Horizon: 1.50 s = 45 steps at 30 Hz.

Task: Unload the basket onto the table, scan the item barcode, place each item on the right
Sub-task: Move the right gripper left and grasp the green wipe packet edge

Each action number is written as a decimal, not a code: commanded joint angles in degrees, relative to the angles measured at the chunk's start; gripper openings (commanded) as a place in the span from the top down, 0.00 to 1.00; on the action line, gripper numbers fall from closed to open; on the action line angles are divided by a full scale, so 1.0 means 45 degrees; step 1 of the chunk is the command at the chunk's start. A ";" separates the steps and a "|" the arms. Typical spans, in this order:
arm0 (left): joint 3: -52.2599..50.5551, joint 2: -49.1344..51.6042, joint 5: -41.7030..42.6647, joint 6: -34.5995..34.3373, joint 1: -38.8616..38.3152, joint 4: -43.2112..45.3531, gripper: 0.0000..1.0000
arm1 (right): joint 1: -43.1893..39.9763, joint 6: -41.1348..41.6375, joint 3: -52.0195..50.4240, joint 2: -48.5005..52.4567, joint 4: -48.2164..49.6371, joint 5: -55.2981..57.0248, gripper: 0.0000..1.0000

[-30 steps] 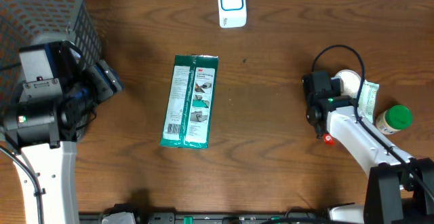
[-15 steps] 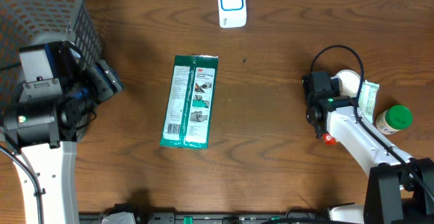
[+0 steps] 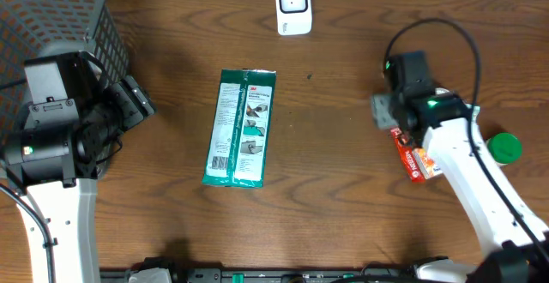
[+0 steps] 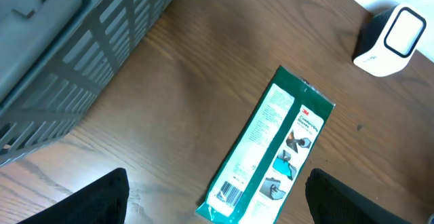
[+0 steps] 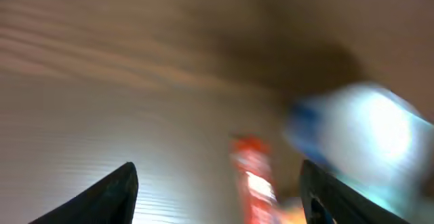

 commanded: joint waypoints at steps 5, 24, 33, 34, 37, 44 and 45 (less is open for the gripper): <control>0.0034 0.0005 -0.0078 0.0170 0.0058 -0.0034 0.19 | 0.0656 0.2550 -0.0335 0.0257 0.2142 -0.8680 0.21; 0.0034 0.0005 -0.0078 0.0170 0.0058 -0.0034 0.19 | 0.4522 0.3342 -0.0869 0.4240 0.4585 -0.7694 0.01; 0.0034 0.0005 -0.0078 0.0170 0.0058 -0.0034 0.19 | 0.4658 0.3434 -0.0869 0.4979 0.5037 -0.7698 0.01; 0.0034 0.0005 -0.0078 0.0170 0.0058 -0.0034 0.19 | 0.4663 0.3429 -0.0869 0.4979 0.5037 -0.7698 0.01; 0.0034 0.0005 -0.0078 0.0170 0.0058 -0.0034 0.19 | 0.4658 0.3429 -0.0869 0.4979 0.5013 -0.7698 0.01; 0.0034 0.0005 -0.0078 0.0170 0.0058 -0.0034 0.19 | 0.4658 0.3429 -0.0869 0.4979 0.5013 -0.7698 0.01; 0.0034 0.0005 -0.0078 0.0170 0.0058 -0.0034 0.19 | 0.4663 0.3429 -0.0869 0.4979 0.5008 -0.7694 0.01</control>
